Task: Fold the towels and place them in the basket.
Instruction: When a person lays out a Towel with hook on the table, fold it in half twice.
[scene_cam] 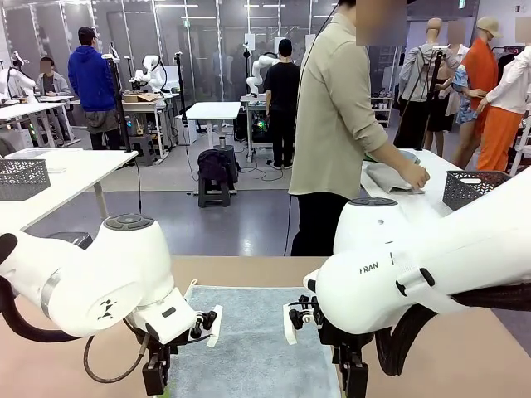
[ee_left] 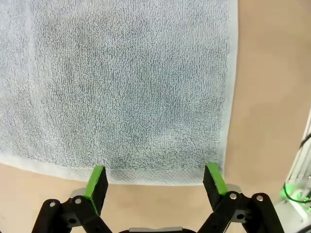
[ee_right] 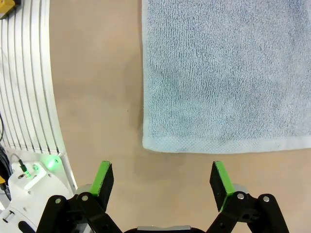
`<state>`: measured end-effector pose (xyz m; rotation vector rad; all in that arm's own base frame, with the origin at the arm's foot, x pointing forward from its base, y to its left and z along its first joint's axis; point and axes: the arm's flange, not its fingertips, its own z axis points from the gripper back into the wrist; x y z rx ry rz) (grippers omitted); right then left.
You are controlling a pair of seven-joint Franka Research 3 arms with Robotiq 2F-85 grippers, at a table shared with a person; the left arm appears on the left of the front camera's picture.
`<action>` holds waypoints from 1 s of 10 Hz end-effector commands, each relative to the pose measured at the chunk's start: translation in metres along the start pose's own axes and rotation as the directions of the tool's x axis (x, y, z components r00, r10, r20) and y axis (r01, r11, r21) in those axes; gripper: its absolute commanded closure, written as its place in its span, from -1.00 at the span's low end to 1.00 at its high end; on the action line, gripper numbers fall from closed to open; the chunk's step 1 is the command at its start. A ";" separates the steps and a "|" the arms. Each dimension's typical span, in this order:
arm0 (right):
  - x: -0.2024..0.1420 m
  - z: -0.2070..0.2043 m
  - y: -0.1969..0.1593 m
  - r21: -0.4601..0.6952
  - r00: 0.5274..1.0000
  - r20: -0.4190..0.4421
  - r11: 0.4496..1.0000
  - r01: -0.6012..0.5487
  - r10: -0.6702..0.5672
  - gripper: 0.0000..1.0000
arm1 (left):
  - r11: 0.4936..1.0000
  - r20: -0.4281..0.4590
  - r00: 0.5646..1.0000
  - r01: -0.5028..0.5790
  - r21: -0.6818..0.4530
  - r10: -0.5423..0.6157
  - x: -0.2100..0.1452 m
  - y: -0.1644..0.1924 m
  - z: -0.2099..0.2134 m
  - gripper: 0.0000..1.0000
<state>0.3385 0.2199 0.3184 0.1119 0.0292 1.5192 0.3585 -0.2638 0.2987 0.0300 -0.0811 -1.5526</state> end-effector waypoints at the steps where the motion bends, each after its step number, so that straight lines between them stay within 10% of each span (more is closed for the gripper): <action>1: -0.001 0.001 0.000 0.000 1.000 -0.001 1.000 0.001 -0.001 -1.00 | 1.000 -0.004 1.000 -0.001 -0.007 0.001 0.003 0.002 0.002 -1.00; 10: 0.006 -0.013 0.039 -0.020 0.998 -0.027 0.998 0.060 -0.061 -1.00 | 0.998 0.046 0.997 0.058 0.020 -0.058 -0.039 -0.051 -0.005 -1.00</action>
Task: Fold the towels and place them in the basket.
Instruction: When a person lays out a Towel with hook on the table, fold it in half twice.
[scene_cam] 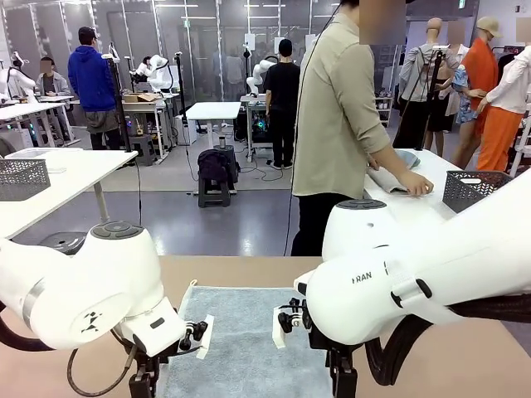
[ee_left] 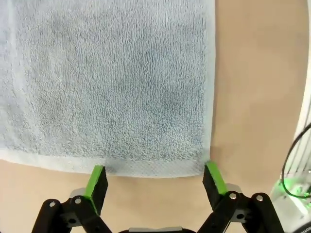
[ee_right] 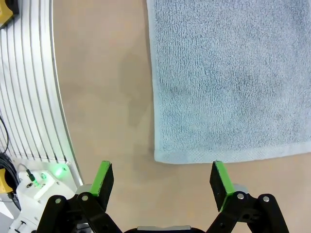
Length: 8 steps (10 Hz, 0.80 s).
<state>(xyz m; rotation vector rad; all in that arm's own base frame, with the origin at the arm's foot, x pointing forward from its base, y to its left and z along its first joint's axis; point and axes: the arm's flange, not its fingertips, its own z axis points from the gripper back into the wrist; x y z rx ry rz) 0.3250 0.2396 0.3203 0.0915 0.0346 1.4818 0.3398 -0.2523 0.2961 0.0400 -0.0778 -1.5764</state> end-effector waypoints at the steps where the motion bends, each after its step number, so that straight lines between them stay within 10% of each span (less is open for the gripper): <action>1: -0.014 -0.015 0.024 -0.001 0.999 -0.021 1.000 0.026 -0.026 -1.00 | 0.998 0.068 0.996 0.055 0.019 -0.056 -0.029 -0.038 -0.006 -1.00; 8: -0.006 -0.041 0.020 0.022 0.997 -0.064 0.999 0.041 -0.039 -1.00 | 0.993 0.036 0.993 0.116 -0.006 -0.116 -0.022 -0.053 -0.025 -1.00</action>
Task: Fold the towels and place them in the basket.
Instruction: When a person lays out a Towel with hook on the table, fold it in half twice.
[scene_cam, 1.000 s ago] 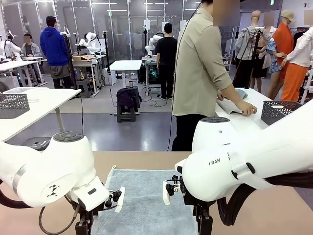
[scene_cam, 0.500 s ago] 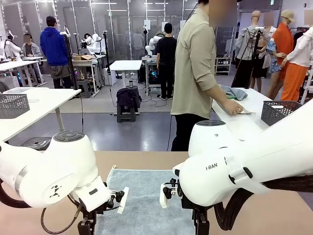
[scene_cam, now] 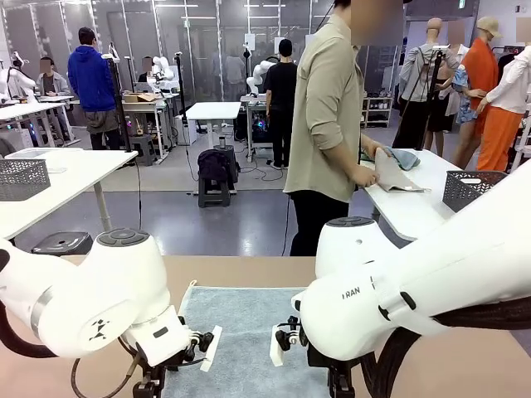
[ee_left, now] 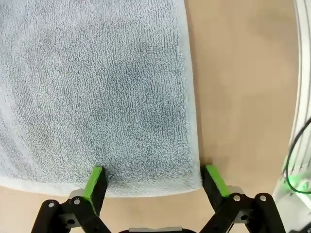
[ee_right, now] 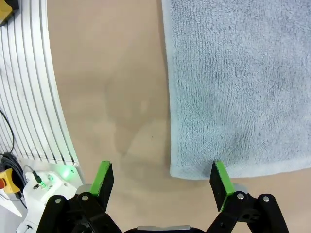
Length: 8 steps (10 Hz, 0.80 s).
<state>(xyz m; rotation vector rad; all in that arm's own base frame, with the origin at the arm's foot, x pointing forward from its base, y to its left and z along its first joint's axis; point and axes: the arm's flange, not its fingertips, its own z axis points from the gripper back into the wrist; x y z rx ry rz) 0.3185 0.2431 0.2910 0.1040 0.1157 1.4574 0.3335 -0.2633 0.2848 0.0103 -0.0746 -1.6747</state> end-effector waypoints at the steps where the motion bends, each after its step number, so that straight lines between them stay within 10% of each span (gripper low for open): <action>1: -0.006 -0.015 0.014 -0.061 1.000 -0.010 0.998 0.010 -0.011 -1.00 | 0.999 0.021 1.000 0.009 0.051 -0.010 -0.028 -0.050 -0.016 -1.00; 5: -0.003 -0.021 0.012 -0.106 1.000 0.011 0.994 -0.012 0.013 -0.26 | 0.996 0.006 1.000 -0.008 0.093 0.007 -0.025 -0.059 -0.017 -1.00; 8: -0.004 -0.018 0.012 -0.114 1.000 0.012 0.993 -0.002 0.004 -0.40 | 0.995 -0.012 0.999 -0.034 0.092 0.035 -0.026 -0.068 -0.014 -1.00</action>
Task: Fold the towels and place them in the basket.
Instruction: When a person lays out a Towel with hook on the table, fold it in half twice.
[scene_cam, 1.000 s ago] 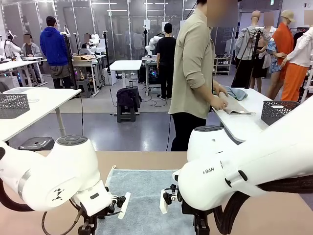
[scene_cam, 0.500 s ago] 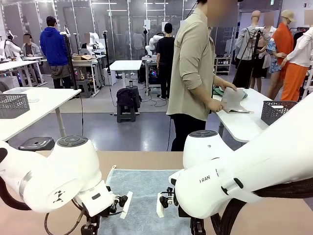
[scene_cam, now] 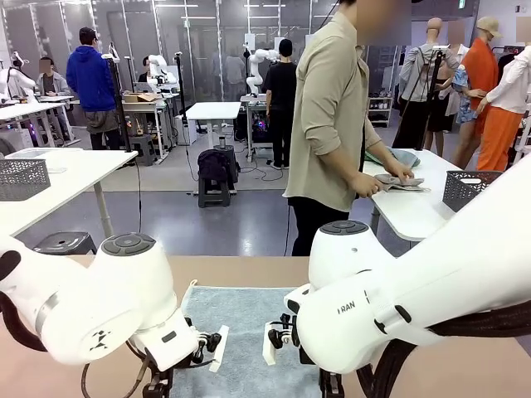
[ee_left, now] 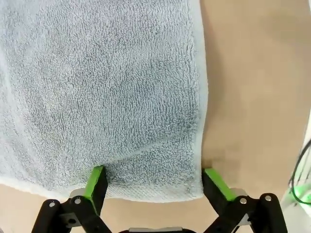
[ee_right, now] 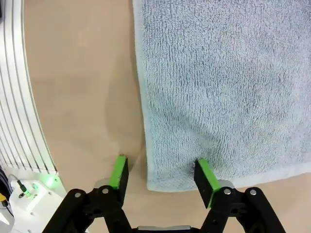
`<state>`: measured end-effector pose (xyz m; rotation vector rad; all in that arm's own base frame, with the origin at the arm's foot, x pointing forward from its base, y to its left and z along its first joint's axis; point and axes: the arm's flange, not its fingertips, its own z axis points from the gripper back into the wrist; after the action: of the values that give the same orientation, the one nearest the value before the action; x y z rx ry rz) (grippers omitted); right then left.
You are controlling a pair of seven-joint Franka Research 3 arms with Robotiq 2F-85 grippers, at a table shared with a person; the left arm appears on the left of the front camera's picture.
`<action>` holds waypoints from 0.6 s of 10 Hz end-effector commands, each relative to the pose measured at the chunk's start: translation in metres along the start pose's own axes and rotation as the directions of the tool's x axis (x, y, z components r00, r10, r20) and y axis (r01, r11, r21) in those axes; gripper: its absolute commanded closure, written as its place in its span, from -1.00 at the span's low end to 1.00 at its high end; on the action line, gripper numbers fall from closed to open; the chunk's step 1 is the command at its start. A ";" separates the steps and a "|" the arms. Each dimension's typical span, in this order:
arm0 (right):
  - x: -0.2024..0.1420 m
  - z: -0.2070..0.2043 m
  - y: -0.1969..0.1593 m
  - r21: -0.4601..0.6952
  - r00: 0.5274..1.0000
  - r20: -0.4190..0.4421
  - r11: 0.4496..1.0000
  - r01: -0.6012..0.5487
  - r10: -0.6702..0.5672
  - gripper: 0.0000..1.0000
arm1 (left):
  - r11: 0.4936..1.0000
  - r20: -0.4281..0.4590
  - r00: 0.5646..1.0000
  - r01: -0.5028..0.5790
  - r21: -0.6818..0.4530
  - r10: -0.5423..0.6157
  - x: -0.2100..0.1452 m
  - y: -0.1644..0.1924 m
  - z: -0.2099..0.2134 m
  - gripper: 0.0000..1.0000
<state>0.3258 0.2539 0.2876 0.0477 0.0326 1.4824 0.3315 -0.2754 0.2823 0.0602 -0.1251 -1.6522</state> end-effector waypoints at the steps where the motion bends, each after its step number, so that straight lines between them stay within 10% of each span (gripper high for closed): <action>1: -0.016 -0.013 0.020 -0.021 1.000 -0.010 1.000 0.022 -0.022 -0.40 | 0.999 -0.027 0.999 -0.026 0.031 0.027 -0.041 -0.072 -0.004 -0.61; 3: -0.018 -0.011 0.021 -0.020 1.000 -0.006 1.000 0.022 -0.022 -0.26 | 0.998 -0.032 0.998 -0.049 0.025 0.050 -0.046 -0.082 0.005 -0.22; 4: -0.019 -0.009 0.021 -0.015 1.000 -0.005 1.000 0.027 -0.027 0.04 | 0.998 -0.037 0.998 -0.056 0.026 0.057 -0.048 -0.087 0.010 -0.53; 5: -0.021 -0.007 0.021 -0.007 1.000 -0.006 1.000 0.030 -0.030 0.03 | 0.998 -0.038 0.998 -0.053 0.027 0.054 -0.053 -0.091 0.015 0.17; 6: -0.022 -0.006 0.021 -0.006 0.999 -0.009 0.999 0.031 -0.031 0.44 | 0.999 -0.044 0.998 -0.051 0.016 0.051 -0.053 -0.091 0.019 -0.13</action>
<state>0.3288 0.2536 0.2910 0.0469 0.0255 1.4739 0.3262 -0.2795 0.2971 0.0896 -0.1266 -1.6121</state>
